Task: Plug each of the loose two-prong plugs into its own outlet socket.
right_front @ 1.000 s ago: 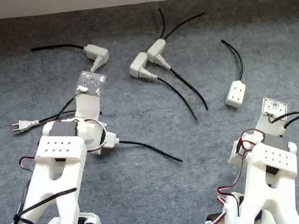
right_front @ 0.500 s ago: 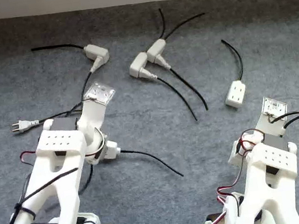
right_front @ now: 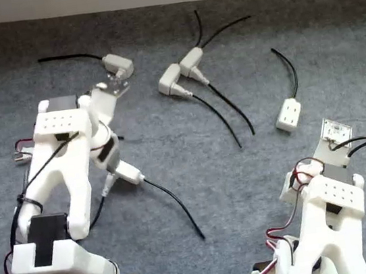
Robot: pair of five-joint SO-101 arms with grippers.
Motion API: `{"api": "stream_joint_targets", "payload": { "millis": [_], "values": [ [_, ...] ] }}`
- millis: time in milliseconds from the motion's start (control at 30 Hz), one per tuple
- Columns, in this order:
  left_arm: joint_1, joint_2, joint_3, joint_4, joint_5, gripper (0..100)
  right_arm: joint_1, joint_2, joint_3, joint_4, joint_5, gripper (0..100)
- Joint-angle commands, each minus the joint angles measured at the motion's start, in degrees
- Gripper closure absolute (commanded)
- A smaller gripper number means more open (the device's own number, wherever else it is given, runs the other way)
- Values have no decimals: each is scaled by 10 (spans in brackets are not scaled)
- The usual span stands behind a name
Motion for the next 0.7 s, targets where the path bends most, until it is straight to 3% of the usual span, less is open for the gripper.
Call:
{"api": "stream_joint_targets", "payload": {
  "millis": [0, 233, 400, 500, 667],
  "values": [
    [-1, -32, -112, 97, -75, 769, 3, -3, -3, -7, -4, 991],
    [30, -41, -164, 146, -351, 767, 2, -3, -3, -7, -1, 991],
    [36, -41, -131, 144, -622, 768, 3, -3, -2, -7, -1, 991],
    [62, -40, -111, 131, -675, 769, 4, -3, -2, -7, -1, 991],
    [122, -40, -48, 51, -675, 769, 4, -3, -2, -7, -1, 991]
  ]
}}
